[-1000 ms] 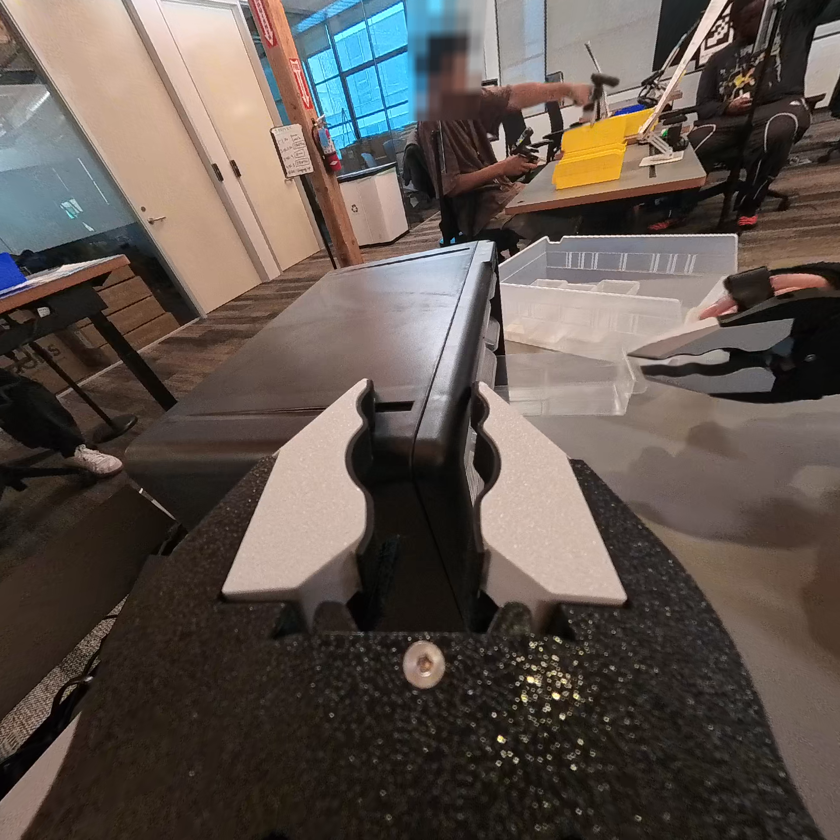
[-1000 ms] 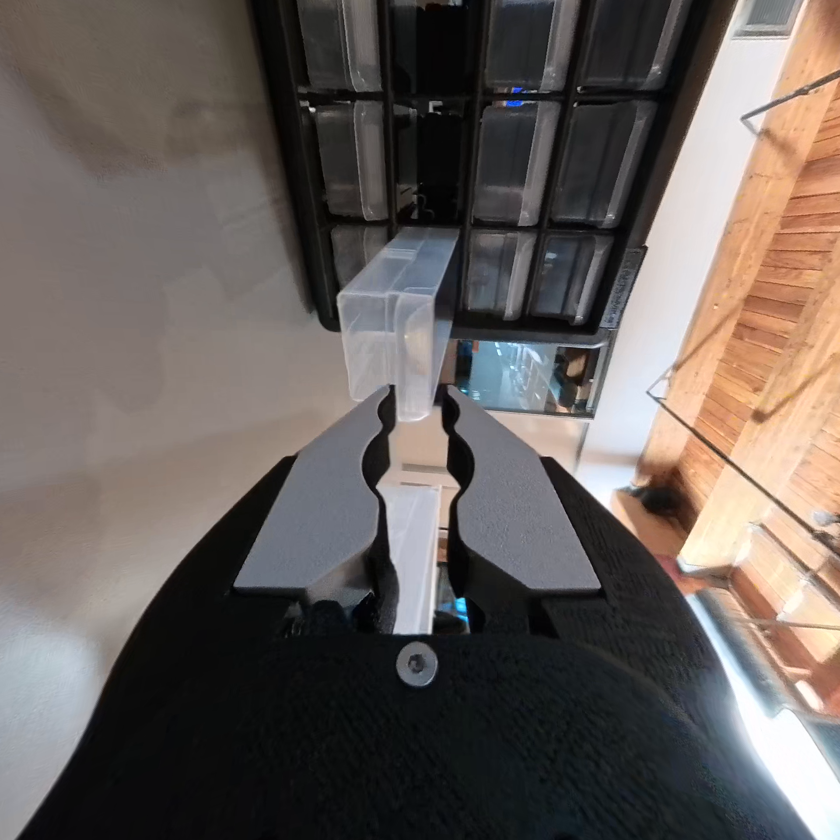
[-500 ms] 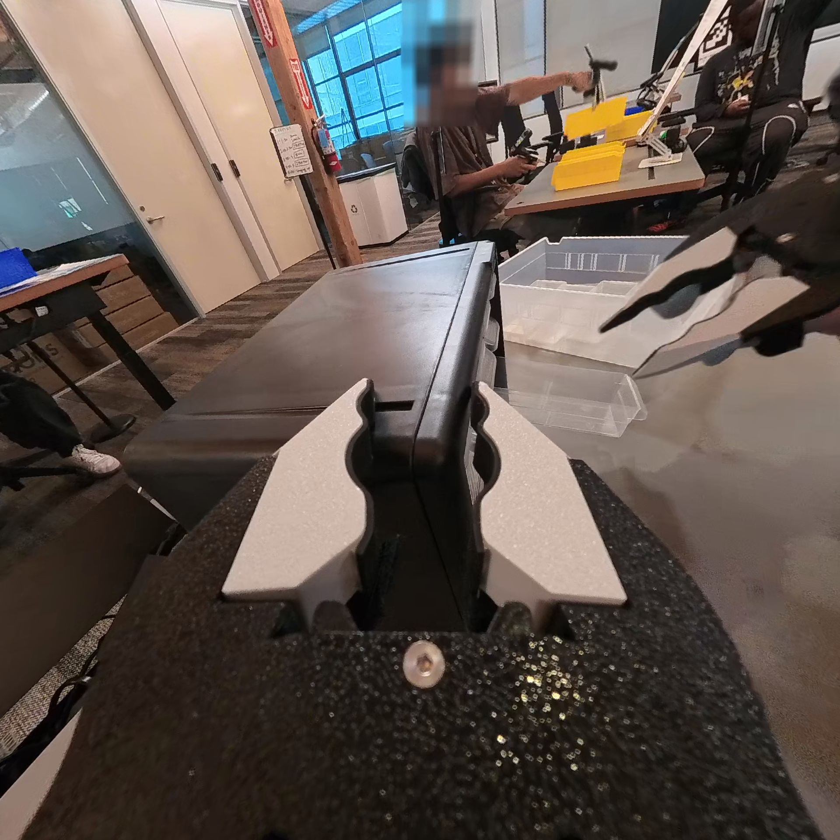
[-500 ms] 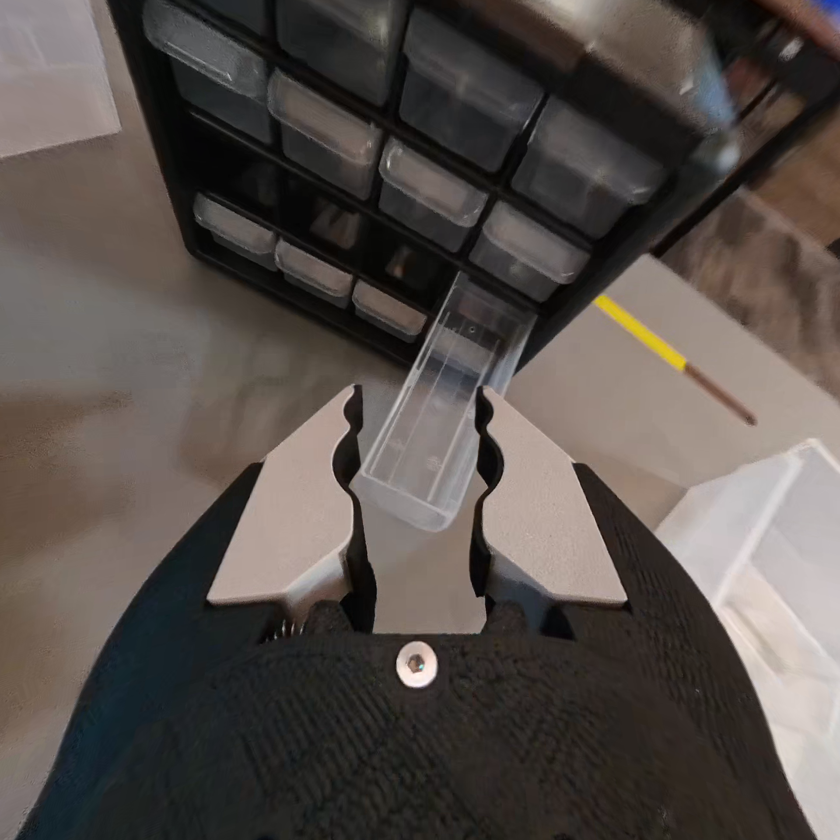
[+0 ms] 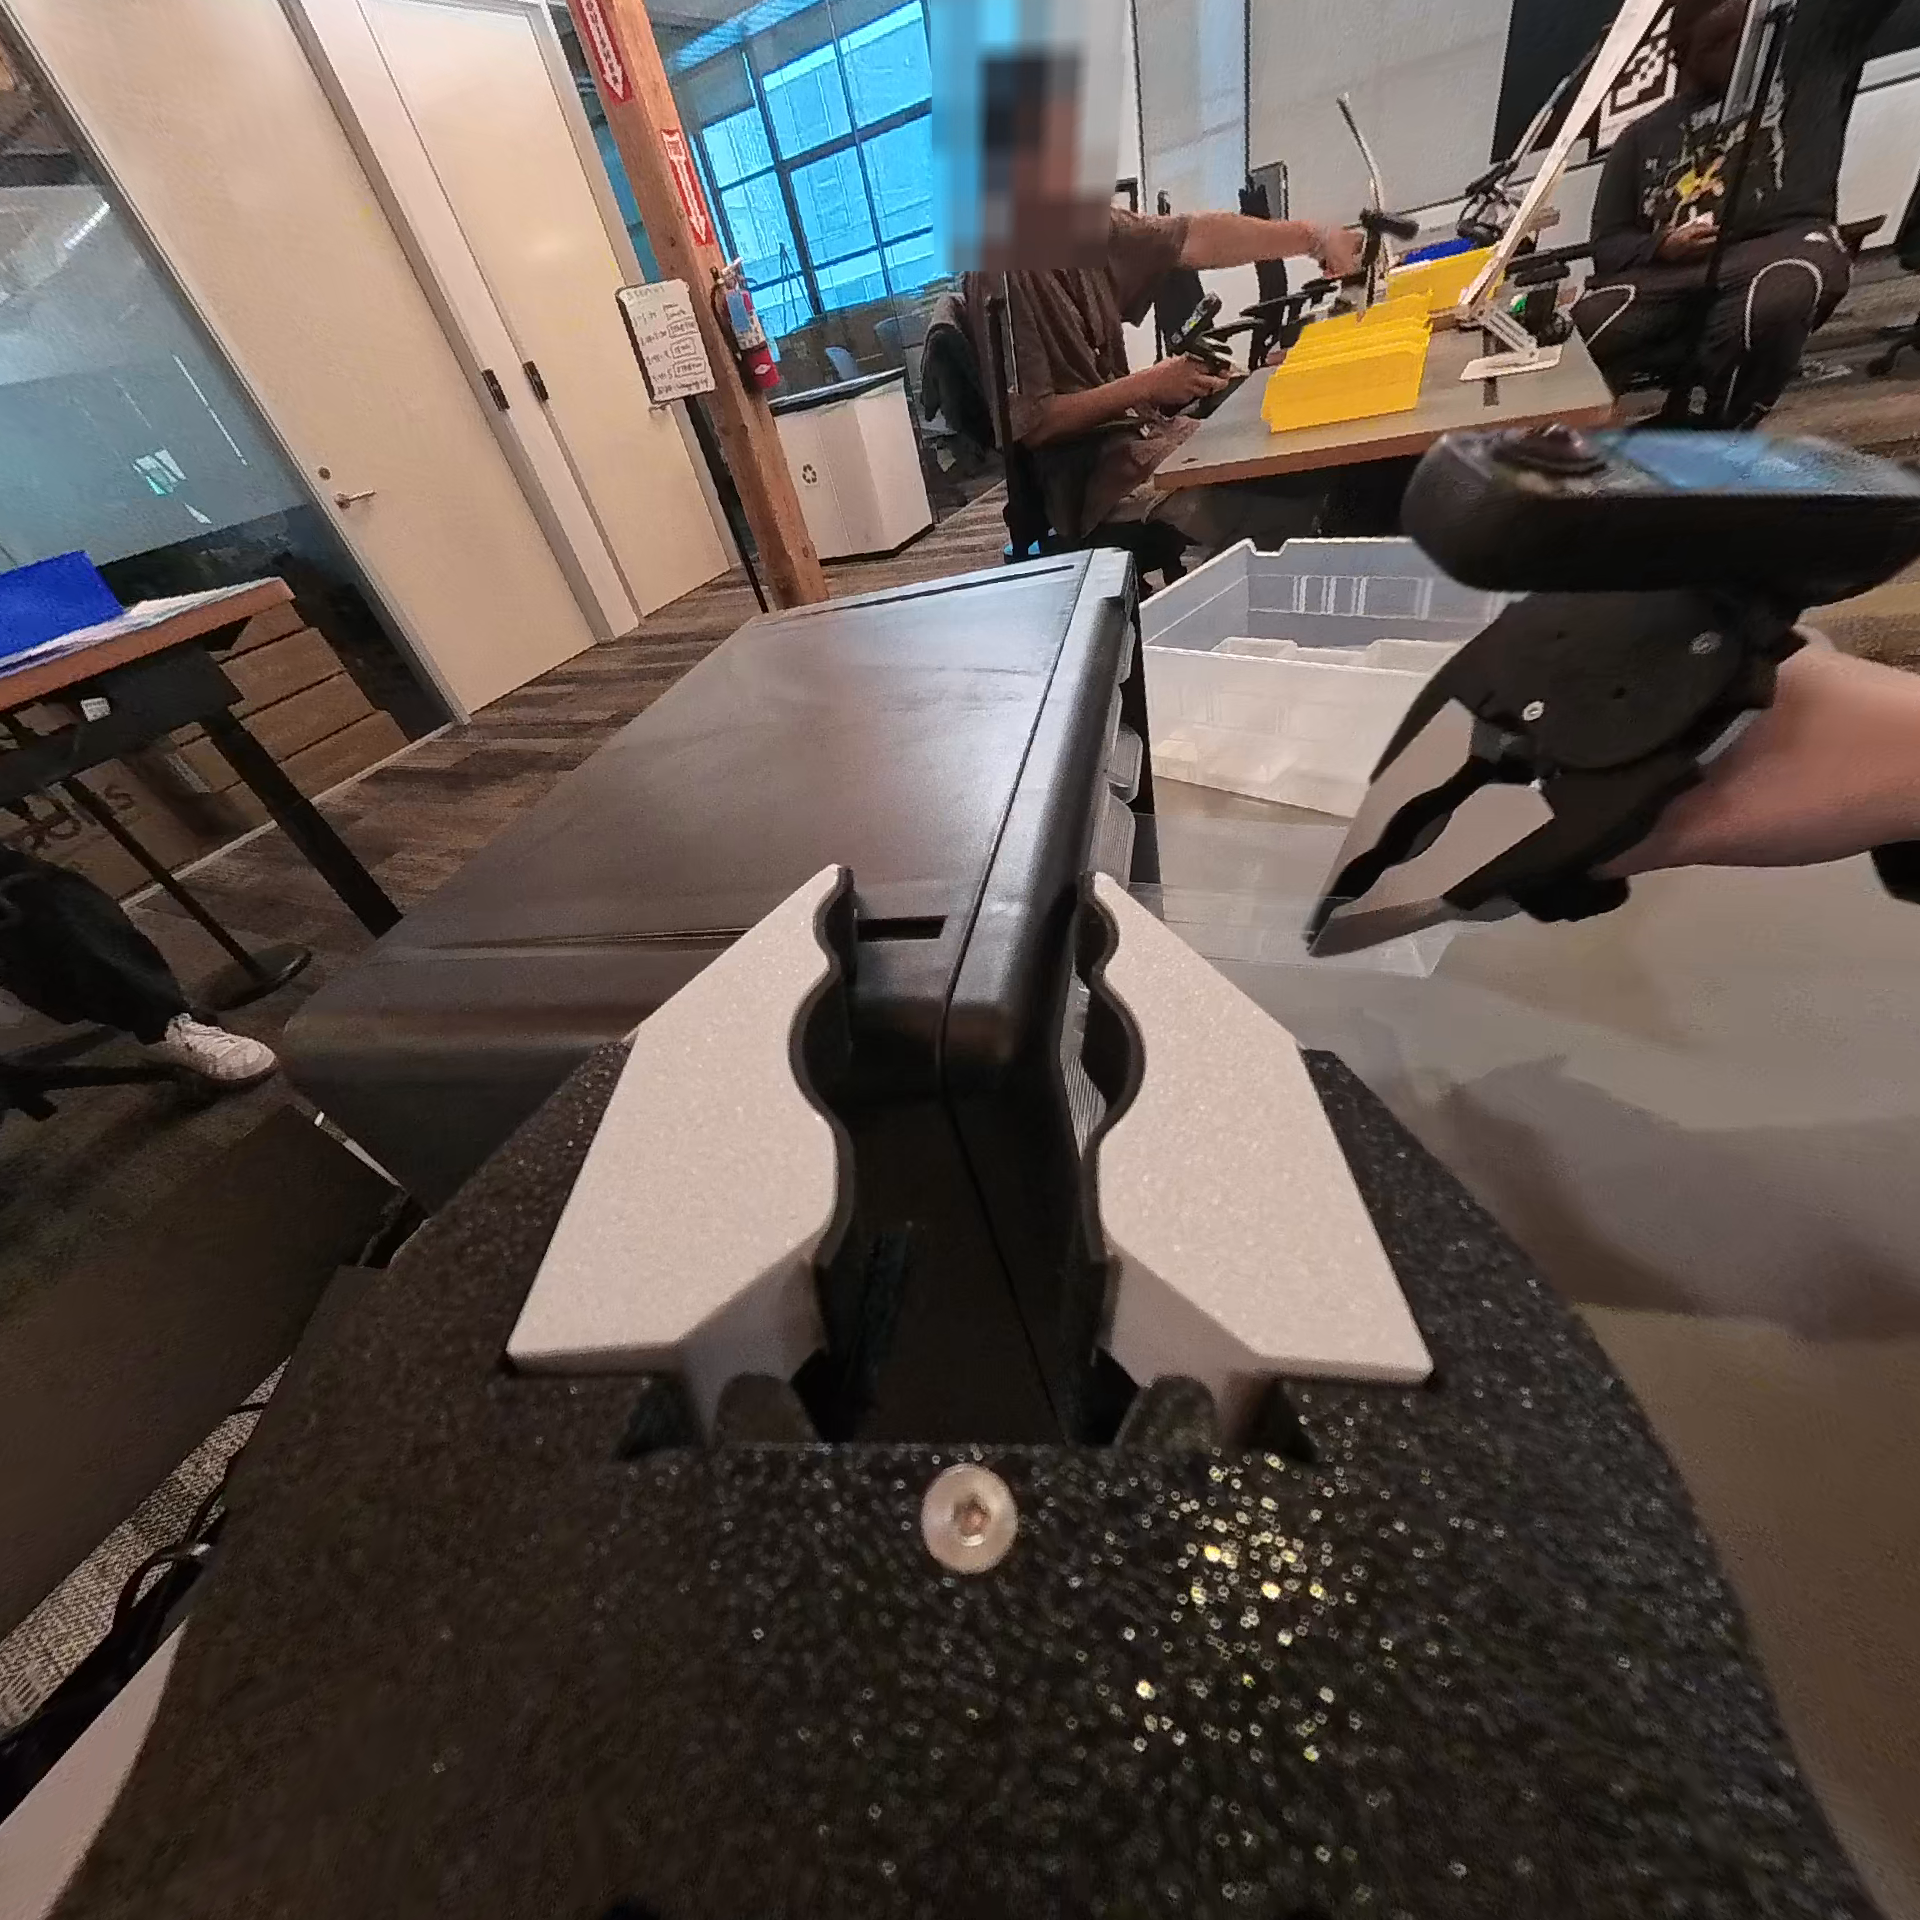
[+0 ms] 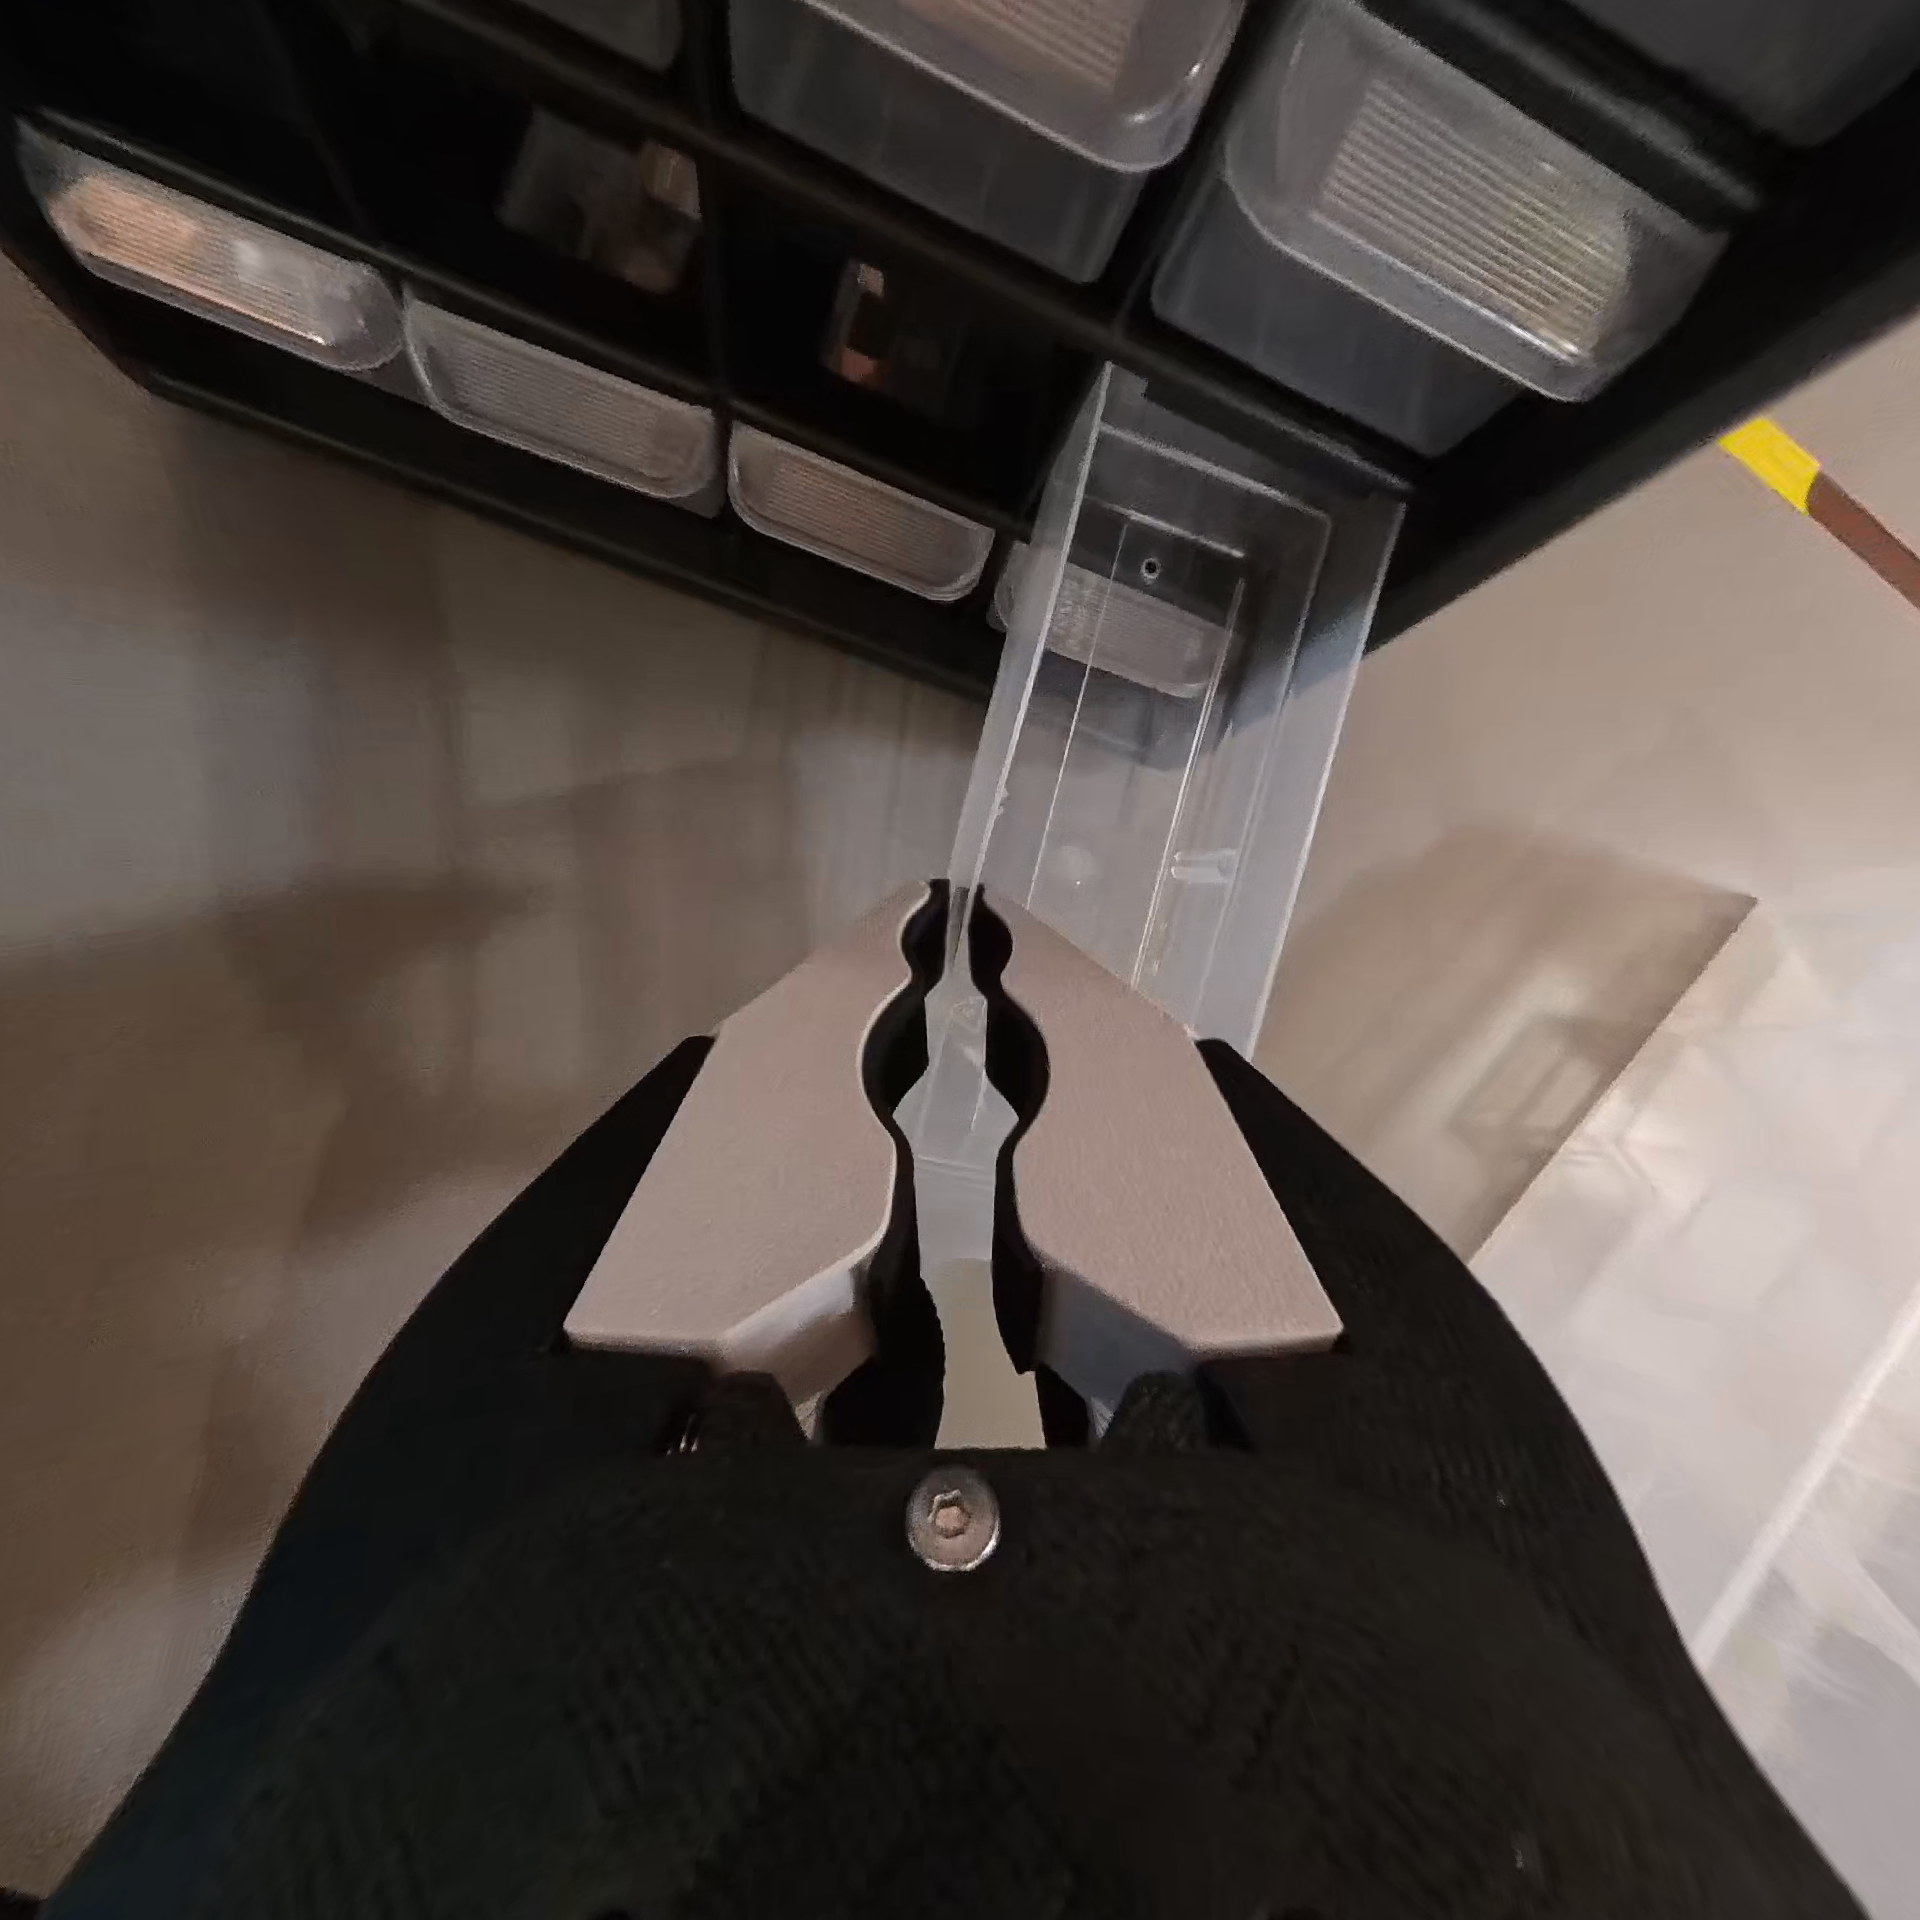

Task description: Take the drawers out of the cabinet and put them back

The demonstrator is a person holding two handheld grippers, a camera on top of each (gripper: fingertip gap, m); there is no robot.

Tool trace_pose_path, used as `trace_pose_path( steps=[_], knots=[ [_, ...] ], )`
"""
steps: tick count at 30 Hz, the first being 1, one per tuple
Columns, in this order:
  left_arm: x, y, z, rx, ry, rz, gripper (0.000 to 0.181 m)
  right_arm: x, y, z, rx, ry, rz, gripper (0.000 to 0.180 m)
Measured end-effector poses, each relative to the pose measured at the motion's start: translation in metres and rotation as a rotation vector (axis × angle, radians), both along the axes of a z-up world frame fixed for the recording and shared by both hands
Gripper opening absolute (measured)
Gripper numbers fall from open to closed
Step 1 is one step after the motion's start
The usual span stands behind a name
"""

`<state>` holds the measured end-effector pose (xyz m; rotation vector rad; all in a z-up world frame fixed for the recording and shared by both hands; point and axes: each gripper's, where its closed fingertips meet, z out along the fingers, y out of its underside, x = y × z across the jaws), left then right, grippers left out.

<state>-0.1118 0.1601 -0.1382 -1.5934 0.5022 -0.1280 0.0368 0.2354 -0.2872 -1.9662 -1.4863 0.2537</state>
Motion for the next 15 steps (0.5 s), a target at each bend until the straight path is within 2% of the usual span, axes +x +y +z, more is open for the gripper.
trace_pose_path(
  steps=[6,15],
  knots=[
    [0.002,-0.001,-0.001,-0.008,0.022,0.003,0.038,0.001,-0.009,0.005,-0.040,0.041,-0.056,0.000],
    [0.003,0.000,-0.001,-0.012,0.026,0.009,0.037,0.005,-0.011,0.017,-0.136,-0.043,-0.079,0.000]
  ],
)
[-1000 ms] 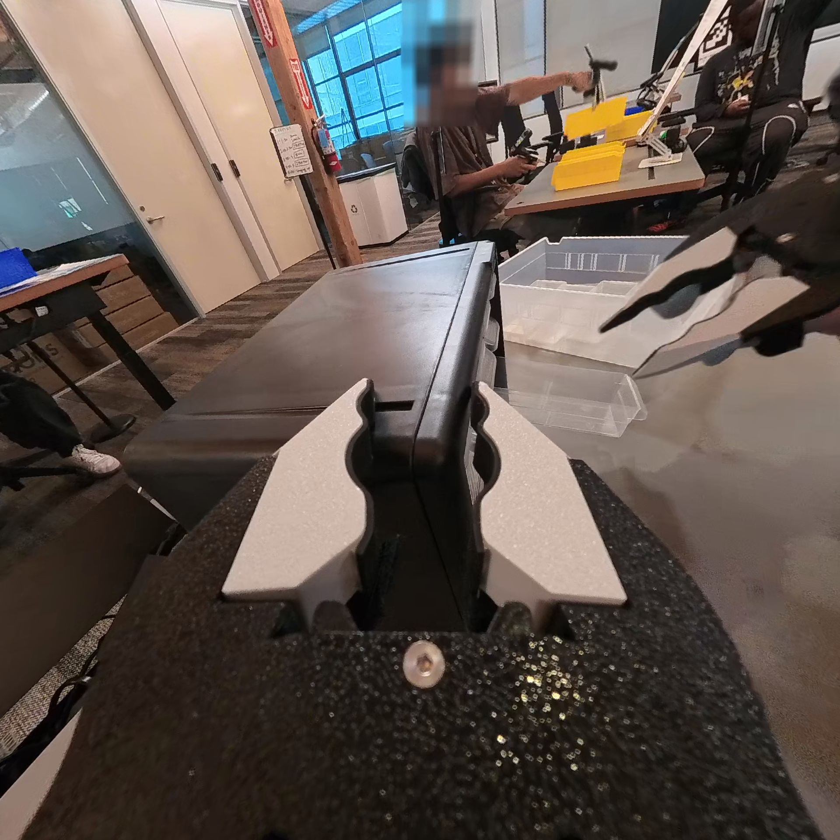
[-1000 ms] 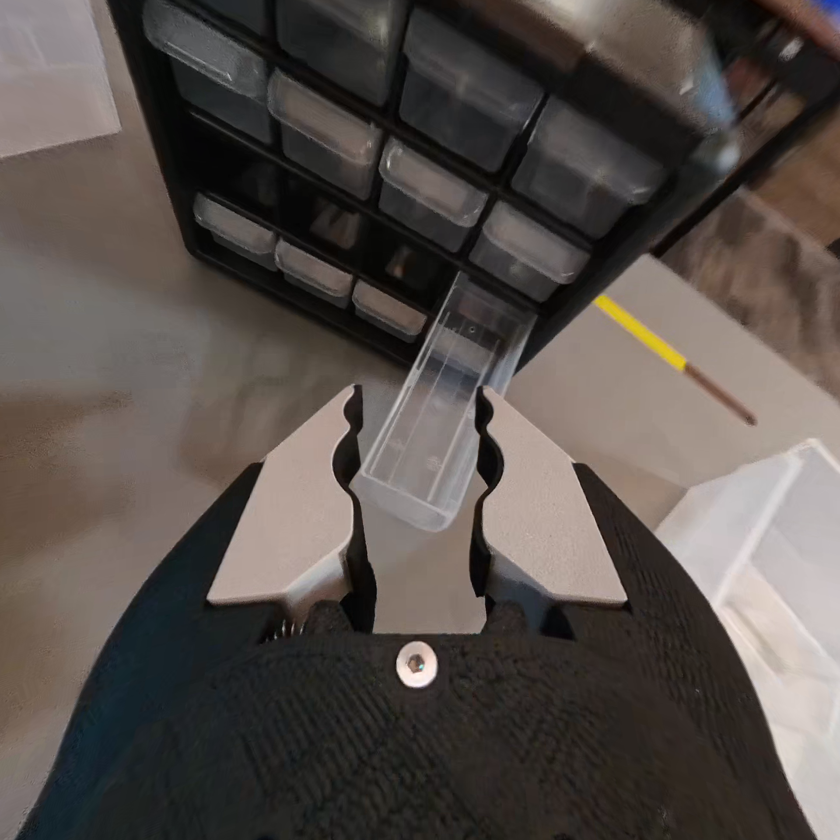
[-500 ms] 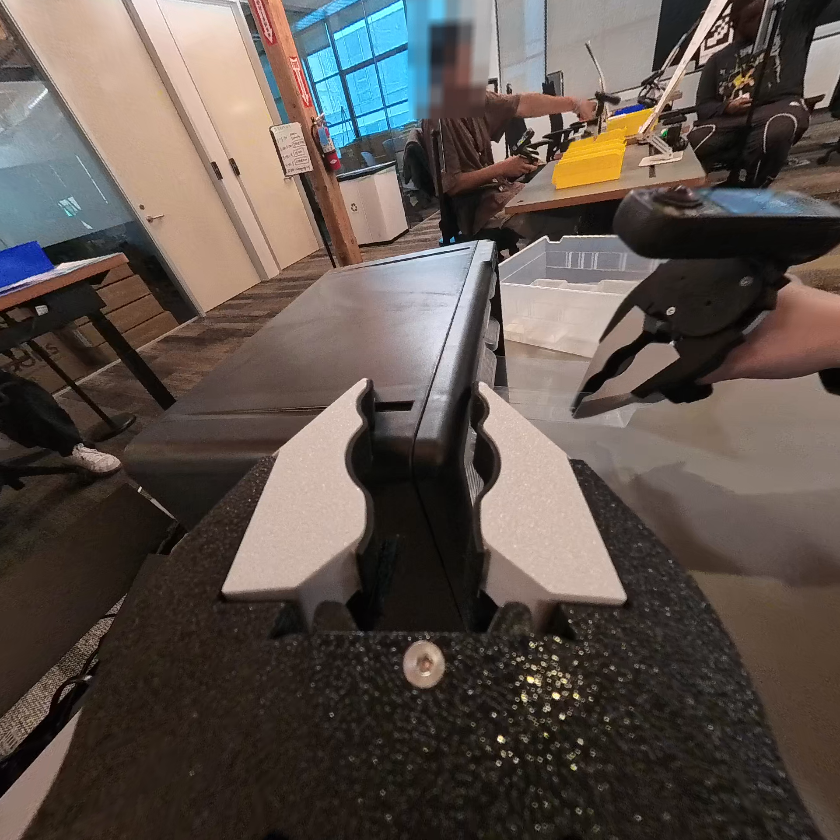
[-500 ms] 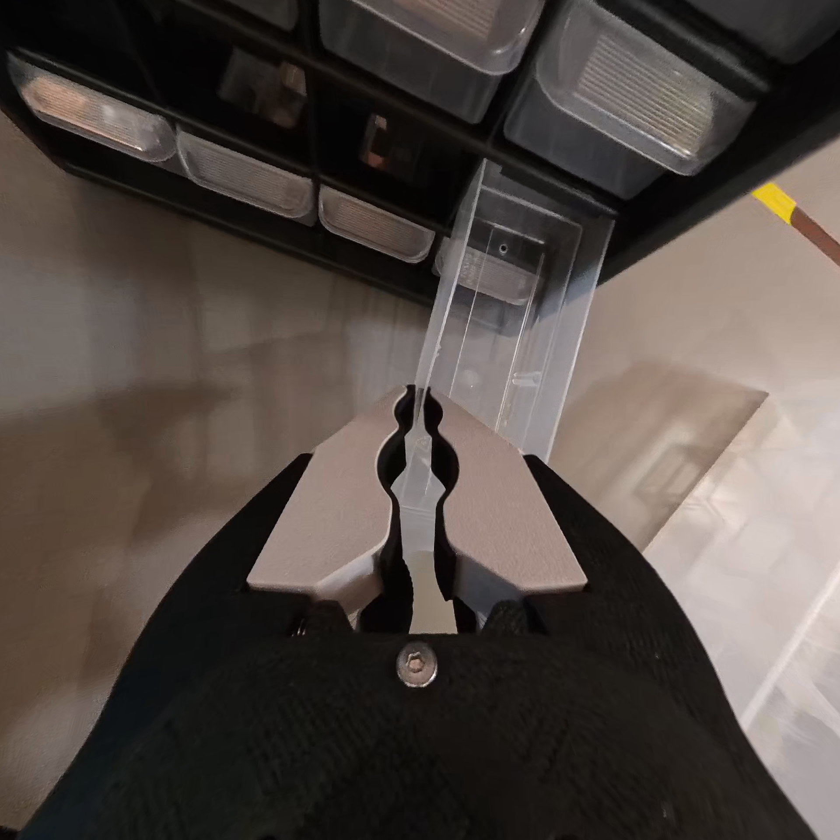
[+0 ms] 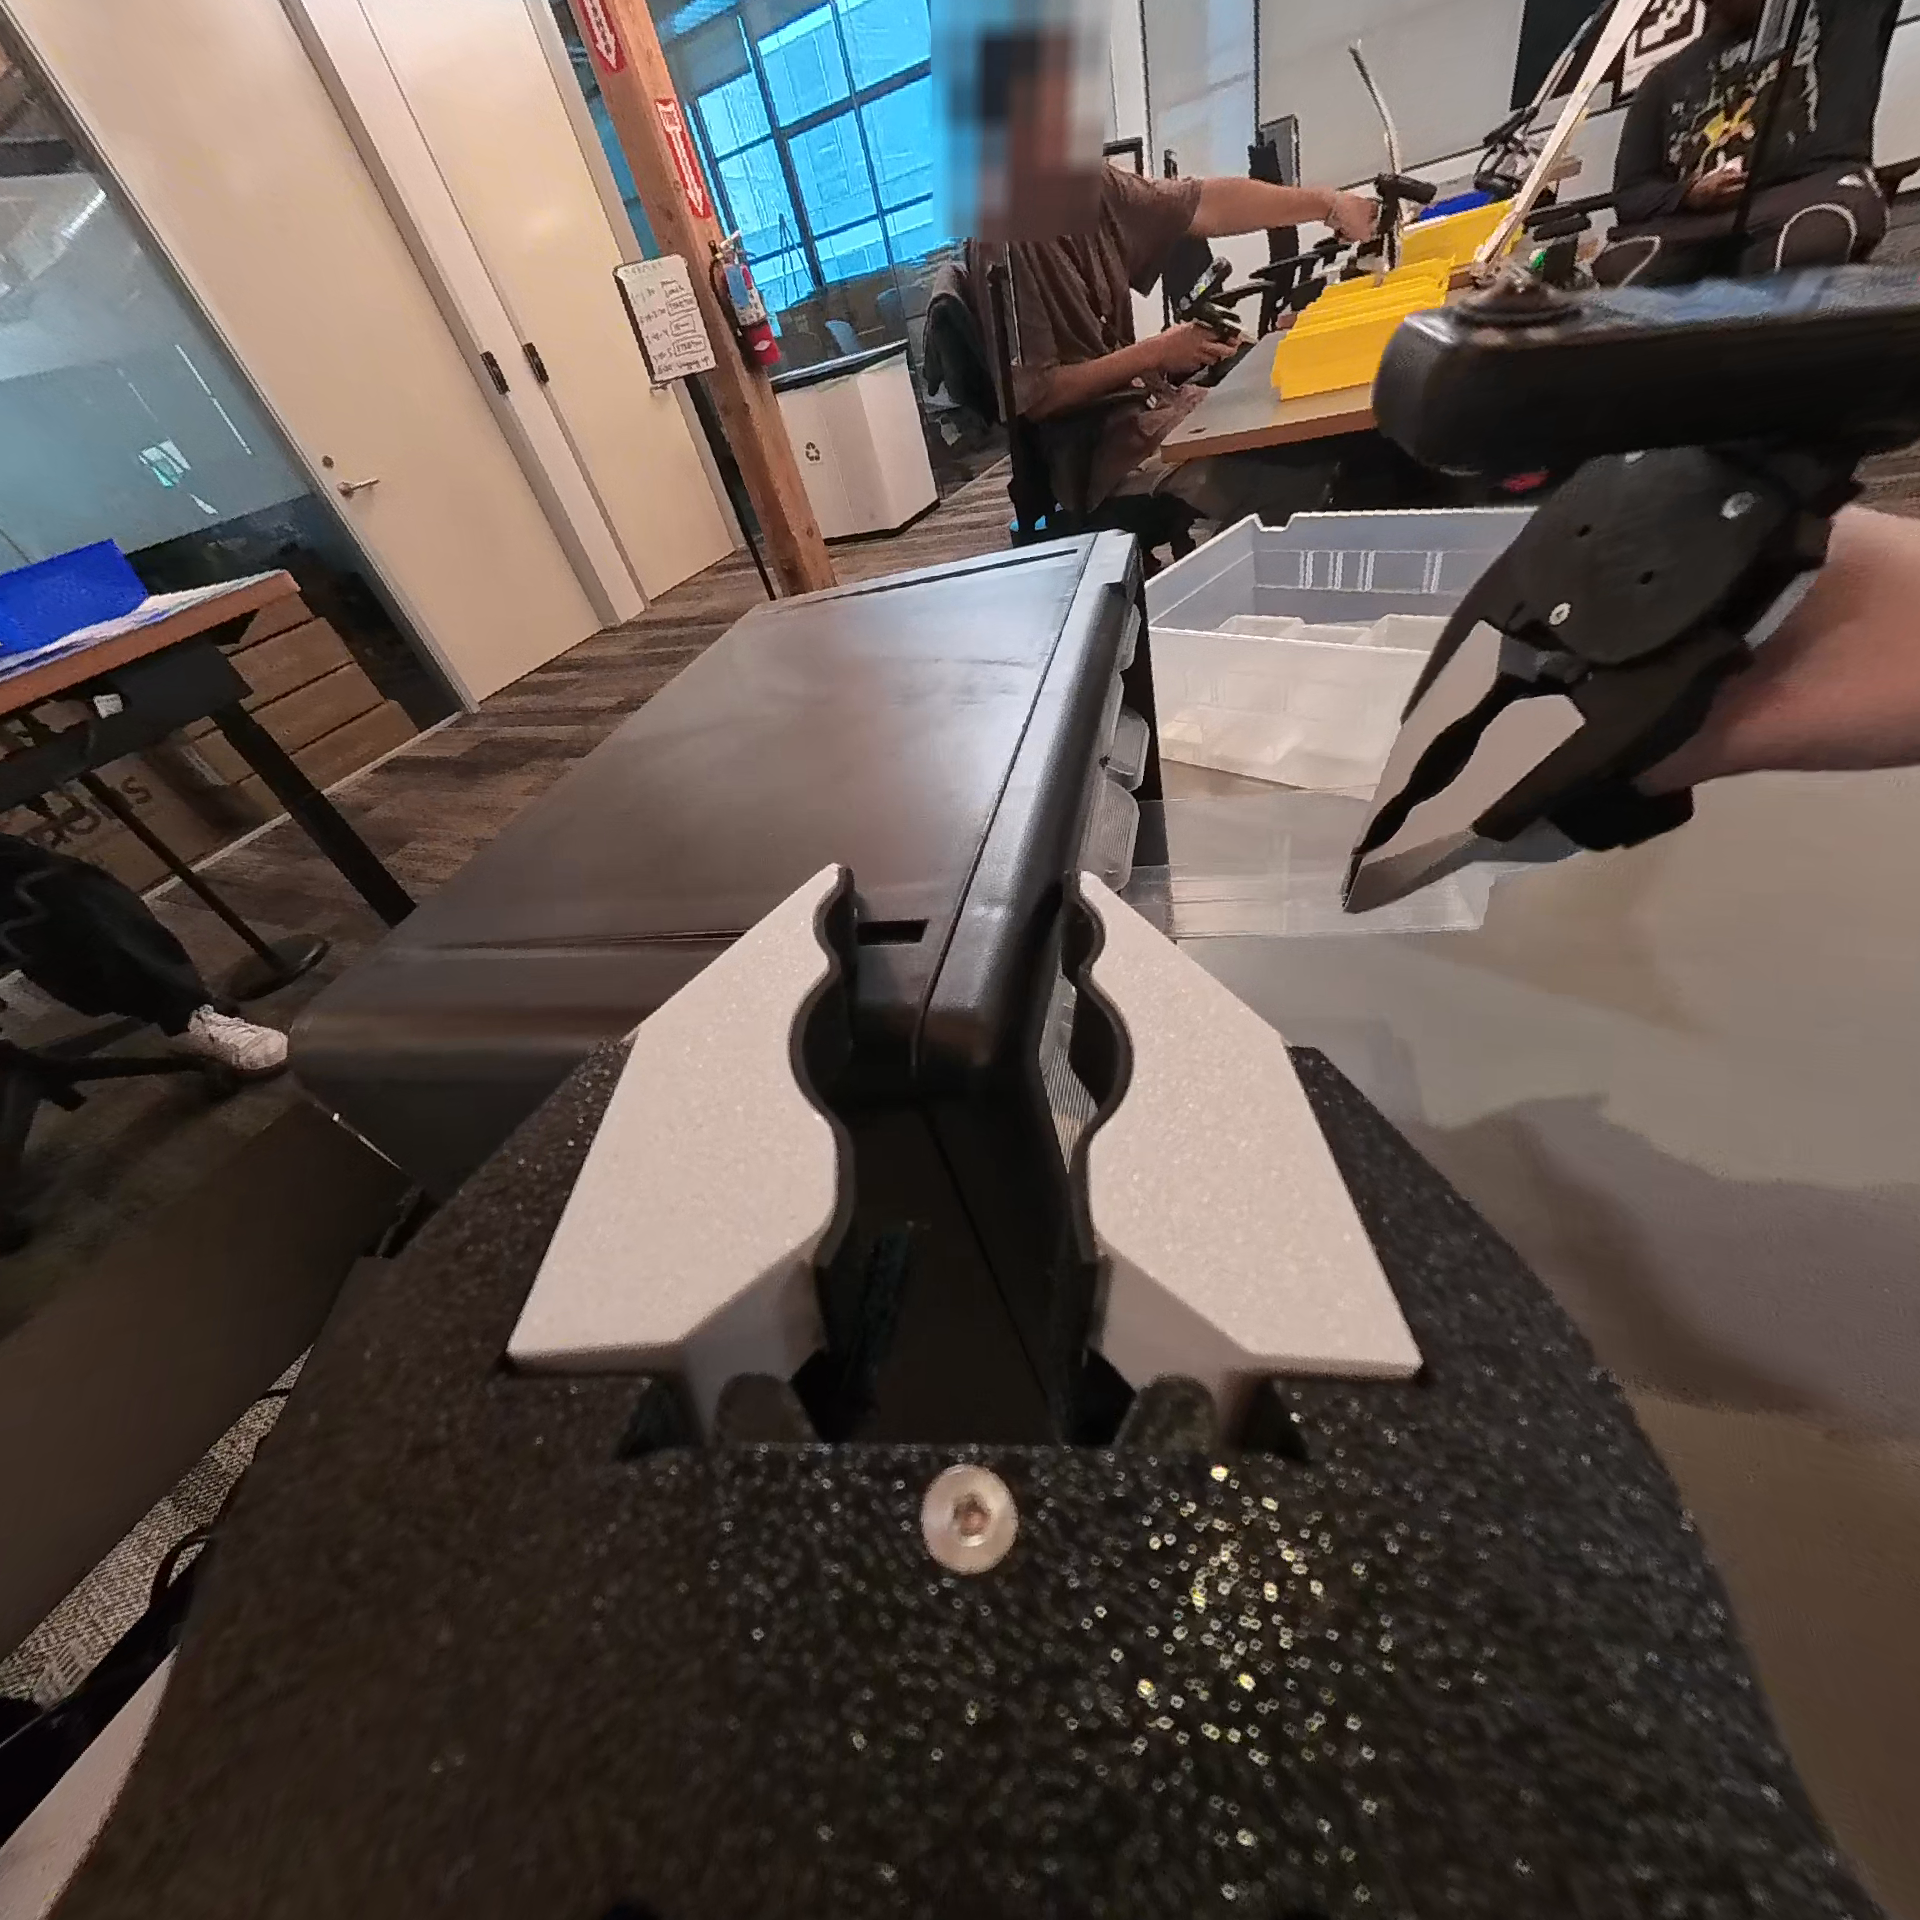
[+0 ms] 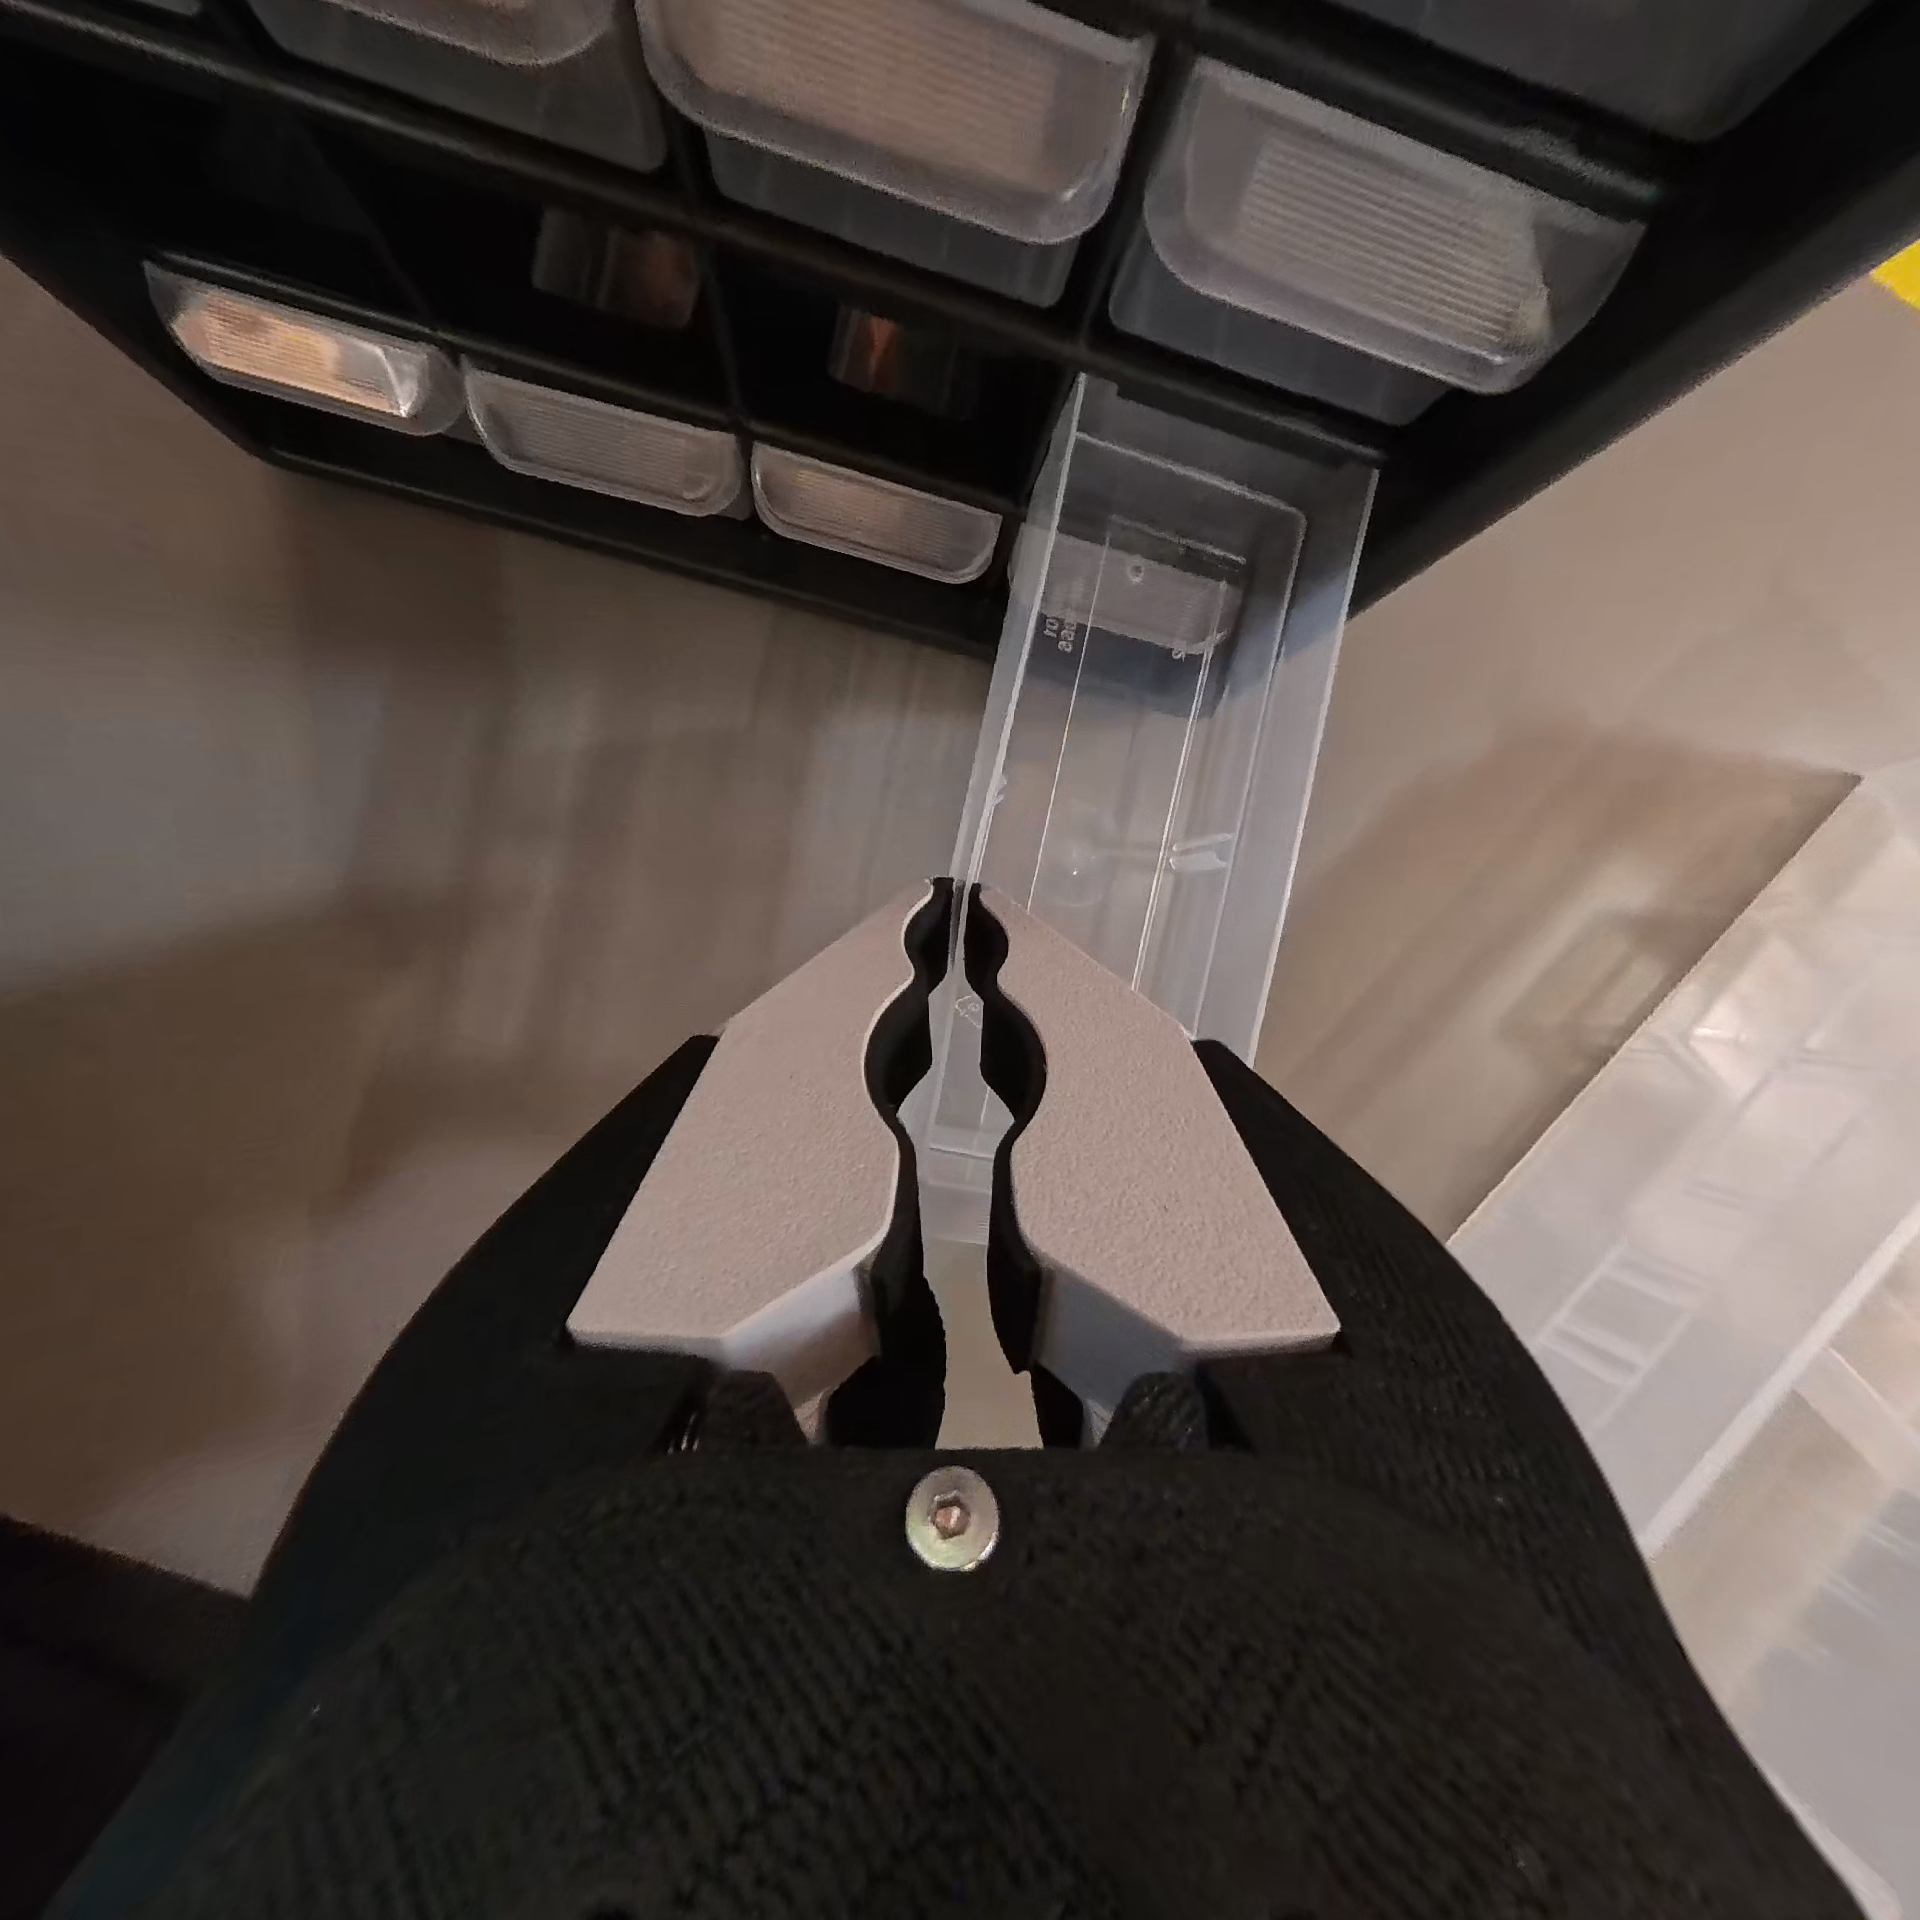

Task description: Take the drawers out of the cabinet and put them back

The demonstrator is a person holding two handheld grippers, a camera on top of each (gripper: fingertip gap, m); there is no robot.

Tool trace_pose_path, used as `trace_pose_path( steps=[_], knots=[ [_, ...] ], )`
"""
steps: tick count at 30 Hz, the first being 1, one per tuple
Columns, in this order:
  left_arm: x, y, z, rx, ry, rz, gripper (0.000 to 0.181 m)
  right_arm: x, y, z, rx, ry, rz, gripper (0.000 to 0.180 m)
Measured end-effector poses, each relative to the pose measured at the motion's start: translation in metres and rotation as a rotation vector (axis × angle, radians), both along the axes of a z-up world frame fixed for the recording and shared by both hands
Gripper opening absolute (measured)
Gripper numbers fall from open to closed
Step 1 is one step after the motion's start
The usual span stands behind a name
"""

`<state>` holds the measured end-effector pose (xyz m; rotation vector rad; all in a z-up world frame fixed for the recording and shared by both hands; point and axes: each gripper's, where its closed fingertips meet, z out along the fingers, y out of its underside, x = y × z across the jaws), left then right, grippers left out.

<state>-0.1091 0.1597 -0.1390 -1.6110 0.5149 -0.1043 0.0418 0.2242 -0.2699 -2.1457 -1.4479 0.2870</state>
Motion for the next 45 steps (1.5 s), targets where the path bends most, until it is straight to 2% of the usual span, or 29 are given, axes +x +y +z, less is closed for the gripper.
trace_pose_path(
  steps=[6,13,24,34,39,45],
  knots=[
    [0.000,0.001,0.000,0.001,-0.001,0.000,0.038,-0.002,0.000,-0.007,0.042,0.034,-0.008,0.000],
    [-0.001,0.001,0.000,0.005,-0.006,-0.001,0.038,-0.004,0.007,-0.020,0.248,0.122,0.021,0.000],
    [-0.001,0.004,0.000,0.004,-0.018,0.006,0.038,0.003,-0.009,-0.008,0.011,0.087,-0.007,0.001],
    [-0.002,0.006,0.000,-0.001,0.001,0.033,0.039,-0.001,-0.012,-0.012,0.092,0.054,0.004,0.002],
    [-0.002,0.006,0.000,-0.001,0.003,0.032,0.039,0.011,0.000,-0.009,0.050,0.095,0.009,0.000],
    [-0.002,0.009,-0.001,-0.006,0.012,0.046,0.039,-0.001,-0.014,-0.011,0.094,0.061,0.011,0.002]
  ],
)
